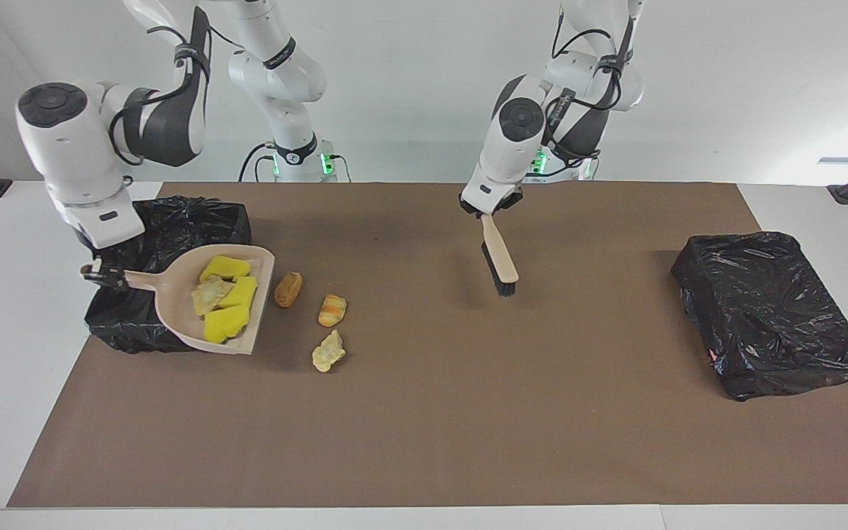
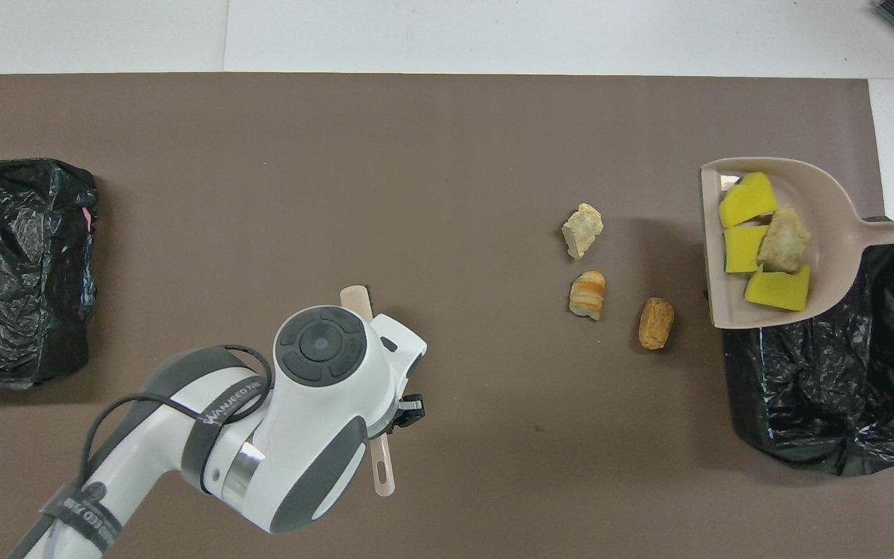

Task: Sweep and dump trash in bin
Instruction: 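Tip the dustpan over the bin with the right gripper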

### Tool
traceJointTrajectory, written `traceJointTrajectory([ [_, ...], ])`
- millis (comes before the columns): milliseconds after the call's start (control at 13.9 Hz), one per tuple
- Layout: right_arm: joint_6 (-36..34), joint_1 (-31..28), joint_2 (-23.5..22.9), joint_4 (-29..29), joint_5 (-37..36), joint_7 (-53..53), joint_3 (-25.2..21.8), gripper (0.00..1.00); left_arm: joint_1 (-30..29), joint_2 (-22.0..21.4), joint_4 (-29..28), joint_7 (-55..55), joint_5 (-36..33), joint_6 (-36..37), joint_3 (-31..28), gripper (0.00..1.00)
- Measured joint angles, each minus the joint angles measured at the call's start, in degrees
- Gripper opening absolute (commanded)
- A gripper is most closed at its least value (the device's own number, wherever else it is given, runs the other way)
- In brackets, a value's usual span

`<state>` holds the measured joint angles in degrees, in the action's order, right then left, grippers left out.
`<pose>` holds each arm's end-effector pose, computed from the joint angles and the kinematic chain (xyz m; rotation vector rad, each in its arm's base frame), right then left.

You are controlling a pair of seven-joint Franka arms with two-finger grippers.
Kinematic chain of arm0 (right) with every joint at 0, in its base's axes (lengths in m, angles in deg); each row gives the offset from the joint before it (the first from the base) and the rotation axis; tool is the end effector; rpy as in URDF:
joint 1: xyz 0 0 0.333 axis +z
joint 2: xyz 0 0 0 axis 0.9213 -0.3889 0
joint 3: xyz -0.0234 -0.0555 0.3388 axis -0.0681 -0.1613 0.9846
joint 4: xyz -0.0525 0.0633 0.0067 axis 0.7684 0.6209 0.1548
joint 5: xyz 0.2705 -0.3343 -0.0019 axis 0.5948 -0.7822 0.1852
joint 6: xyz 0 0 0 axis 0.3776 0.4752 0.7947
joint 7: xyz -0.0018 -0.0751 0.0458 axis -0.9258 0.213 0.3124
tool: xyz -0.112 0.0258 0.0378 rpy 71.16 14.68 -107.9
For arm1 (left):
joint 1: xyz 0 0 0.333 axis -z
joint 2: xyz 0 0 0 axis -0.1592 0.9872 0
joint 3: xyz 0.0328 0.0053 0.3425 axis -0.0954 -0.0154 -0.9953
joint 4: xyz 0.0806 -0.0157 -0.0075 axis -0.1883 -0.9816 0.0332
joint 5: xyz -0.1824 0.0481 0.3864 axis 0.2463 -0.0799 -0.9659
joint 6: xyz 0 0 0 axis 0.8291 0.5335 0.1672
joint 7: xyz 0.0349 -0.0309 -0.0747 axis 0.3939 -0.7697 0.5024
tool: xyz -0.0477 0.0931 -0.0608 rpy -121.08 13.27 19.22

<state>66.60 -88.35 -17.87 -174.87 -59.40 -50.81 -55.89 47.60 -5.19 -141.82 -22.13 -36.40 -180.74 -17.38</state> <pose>0.6303 -0.1900 0.5026 2.0618 2.0567 -0.1716 0.4012 -0.3724 0.3868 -3.1006 -0.1381 0.4320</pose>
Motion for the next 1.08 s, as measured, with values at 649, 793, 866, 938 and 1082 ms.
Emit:
traceJointTrajectory([
  [649, -2.7, -7.3, 4.2, -1.5, -21.4, -4.4, 0.2, 0.0, 6.0, 0.1, -6.7, 0.7, 3.1, -6.3, 0.0, 0.01],
  [793, -4.5, -4.8, 6.4, -4.4, -29.0, 1.2, 0.4, 0.0, 6.4, 0.1, -7.2, 0.7, 3.6, -6.3, 0.0, 0.05],
  [866, -5.2, -3.5, 7.6, -6.3, -31.7, 4.2, 0.5, 0.0, 6.4, 0.2, -7.3, 0.6, 3.7, -6.3, 0.0, 0.07],
  [938, -5.7, -2.3, 8.9, -8.3, -33.8, 6.6, 0.7, 0.0, 6.4, 0.2, -7.4, 0.5, 3.7, -6.4, 0.0, 0.08],
  [1082, -7.3, -0.5, 11.0, -11.2, -37.2, 8.4, 0.7, 0.0, 6.8, 0.9, -7.7, -0.2, 3.7, -6.4, 0.0, 0.18],
])
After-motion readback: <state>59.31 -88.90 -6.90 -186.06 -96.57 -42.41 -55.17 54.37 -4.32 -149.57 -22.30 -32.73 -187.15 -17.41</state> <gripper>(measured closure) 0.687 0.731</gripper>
